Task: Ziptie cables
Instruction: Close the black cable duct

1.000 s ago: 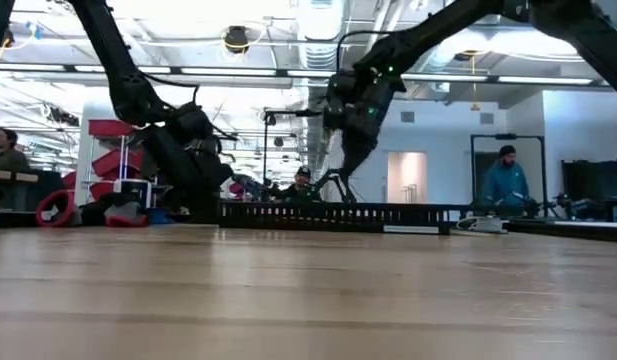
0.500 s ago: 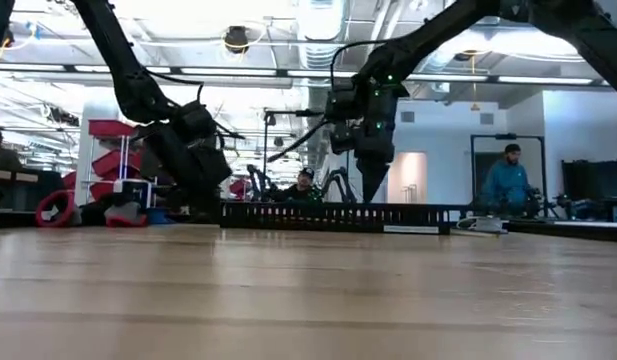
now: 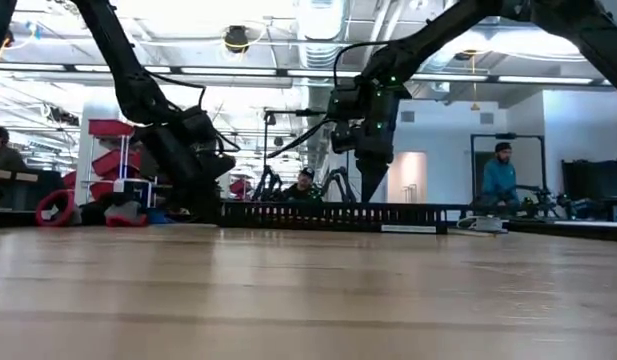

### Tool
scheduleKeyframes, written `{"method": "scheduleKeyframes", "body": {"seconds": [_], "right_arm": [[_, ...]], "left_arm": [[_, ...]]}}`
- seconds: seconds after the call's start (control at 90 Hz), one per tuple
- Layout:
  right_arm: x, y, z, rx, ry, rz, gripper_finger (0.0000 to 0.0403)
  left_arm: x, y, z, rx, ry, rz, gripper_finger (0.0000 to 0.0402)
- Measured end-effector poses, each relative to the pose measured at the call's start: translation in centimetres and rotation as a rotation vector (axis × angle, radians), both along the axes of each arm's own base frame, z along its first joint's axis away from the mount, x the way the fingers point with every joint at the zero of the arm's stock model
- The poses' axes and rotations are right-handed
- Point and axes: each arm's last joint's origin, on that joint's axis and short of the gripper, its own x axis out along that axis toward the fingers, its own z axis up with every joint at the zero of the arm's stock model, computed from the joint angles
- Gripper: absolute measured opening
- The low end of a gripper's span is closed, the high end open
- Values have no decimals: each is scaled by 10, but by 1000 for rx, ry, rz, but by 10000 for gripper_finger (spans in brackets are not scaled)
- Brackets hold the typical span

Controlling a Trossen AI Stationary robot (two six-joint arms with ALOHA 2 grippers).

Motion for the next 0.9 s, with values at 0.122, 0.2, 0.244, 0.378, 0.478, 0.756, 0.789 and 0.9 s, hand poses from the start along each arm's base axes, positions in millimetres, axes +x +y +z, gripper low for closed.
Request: {"method": "scheduleKeyframes", "body": {"seconds": [0.122,0.2,0.244,0.378,0.478,0.756,0.789,0.9], "right_arm": [[2,2,0,-8,-6,14,0],[3,1,0,-1,-18,26,0],[4,1,-2,4,-32,29,0],[6,-2,-7,18,-49,42,0],[10,-2,-9,10,-53,69,0],[16,-3,23,-16,-147,75,0],[15,-2,23,-4,-138,76,0],[8,2,16,55,-52,64,0]], "left_arm": [[6,1,-5,-30,-18,-20,0],[9,0,-5,-19,-9,-27,0],[10,0,-5,-13,-3,-28,0],[10,-1,-5,-14,-2,-29,0],[10,-1,-6,-16,-1,-29,0],[11,-1,-6,-19,-12,-41,0],[11,-1,-6,-19,-11,-41,0],[11,-1,-6,-20,-10,-41,0]]}}
